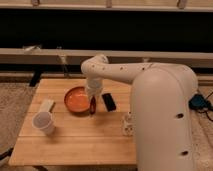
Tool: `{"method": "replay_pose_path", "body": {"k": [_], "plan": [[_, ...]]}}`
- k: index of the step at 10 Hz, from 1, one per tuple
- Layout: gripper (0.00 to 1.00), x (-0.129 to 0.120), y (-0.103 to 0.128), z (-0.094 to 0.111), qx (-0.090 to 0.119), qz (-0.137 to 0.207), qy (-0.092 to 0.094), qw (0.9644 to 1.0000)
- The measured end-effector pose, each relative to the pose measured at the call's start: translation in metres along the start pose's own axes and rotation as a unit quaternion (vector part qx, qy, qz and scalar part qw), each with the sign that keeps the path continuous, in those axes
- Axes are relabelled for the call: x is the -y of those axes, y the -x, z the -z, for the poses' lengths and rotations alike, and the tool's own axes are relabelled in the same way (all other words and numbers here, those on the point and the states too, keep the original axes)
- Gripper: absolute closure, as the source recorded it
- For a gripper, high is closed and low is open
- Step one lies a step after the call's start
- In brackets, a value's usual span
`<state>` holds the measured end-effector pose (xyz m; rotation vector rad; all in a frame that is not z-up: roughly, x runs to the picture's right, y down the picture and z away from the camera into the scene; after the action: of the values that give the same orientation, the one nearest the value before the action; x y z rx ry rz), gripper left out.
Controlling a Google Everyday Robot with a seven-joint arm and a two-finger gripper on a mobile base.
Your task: Place the pepper in the ceramic bowl
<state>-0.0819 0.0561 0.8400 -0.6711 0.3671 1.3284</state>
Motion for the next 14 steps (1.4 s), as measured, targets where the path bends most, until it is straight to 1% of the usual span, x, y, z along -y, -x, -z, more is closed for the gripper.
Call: {"method": "replay_pose_path", "body": {"k": [3,4,5,6,8,9,10,12,13,14], "plan": [[1.0,-0.03,0.042,-0.003,0.009,0.036,0.005,0.9993],[1.0,-0.032,0.05,-0.005,0.011,0.042,0.004,0.999],[0.98,-0.035,0.061,-0.009,0.014,0.048,0.003,0.9987],[0.91,-0.037,0.068,-0.014,0.015,0.05,0.003,0.9986],[0.71,-0.04,0.079,-0.026,0.018,0.048,0.005,0.9987],[0.59,-0.036,0.082,-0.031,0.021,0.044,0.004,0.9988],[0.51,-0.037,0.082,-0.032,0.022,0.04,0.006,0.9989],[0.28,-0.038,0.08,-0.038,0.023,0.034,0.009,0.9991],[0.22,-0.035,0.081,-0.038,0.026,0.03,0.009,0.9992],[0.2,-0.034,0.08,-0.038,0.029,0.028,0.012,0.9991]]}}
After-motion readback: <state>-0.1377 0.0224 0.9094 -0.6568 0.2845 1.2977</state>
